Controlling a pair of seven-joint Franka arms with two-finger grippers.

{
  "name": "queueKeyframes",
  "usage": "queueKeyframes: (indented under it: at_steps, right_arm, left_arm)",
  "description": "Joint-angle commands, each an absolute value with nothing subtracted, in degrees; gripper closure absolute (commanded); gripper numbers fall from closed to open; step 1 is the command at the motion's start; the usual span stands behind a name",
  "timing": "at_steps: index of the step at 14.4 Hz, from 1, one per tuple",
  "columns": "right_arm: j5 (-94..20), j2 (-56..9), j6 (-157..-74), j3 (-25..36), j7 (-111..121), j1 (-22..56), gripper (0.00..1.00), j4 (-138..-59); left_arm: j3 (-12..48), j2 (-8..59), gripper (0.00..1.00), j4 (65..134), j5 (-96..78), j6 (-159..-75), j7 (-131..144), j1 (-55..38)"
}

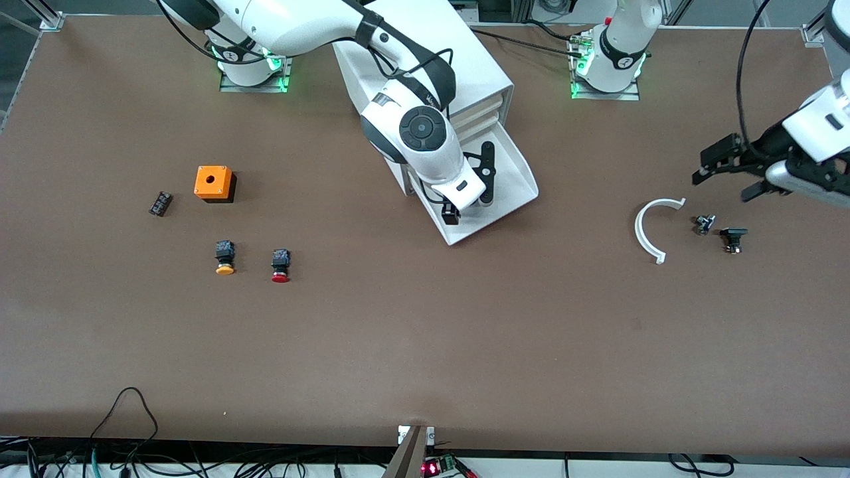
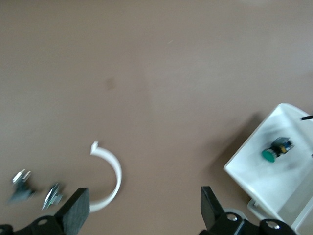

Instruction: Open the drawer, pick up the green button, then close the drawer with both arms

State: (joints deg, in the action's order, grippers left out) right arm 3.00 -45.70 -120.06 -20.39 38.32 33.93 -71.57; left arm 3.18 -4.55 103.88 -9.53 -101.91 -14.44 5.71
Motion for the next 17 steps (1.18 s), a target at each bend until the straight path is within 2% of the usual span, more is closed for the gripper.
queueKeyframes:
  at_steps: [1, 8, 17]
  right_arm:
    - [4.5, -47.9, -120.1, -21.1, 41.4, 34.3, 0.0, -69.3]
    - [8.5, -49.7, -120.1, -22.3, 41.4, 35.9, 0.0, -69.3]
    - [9.9, -51.3, -120.8, -22.2, 38.7, 37.0, 0.0, -69.2]
  left_arm:
    - [4.4, -3.7, 0.0, 99.5, -3.1, -96.7, -6.5, 5.4]
    - [4.2, -5.0, 0.0, 99.4, 0.2, -93.1, 5.8, 5.4]
    - [3.8, -5.2, 0.0, 98.7, 0.1, -93.1, 6.1, 5.5]
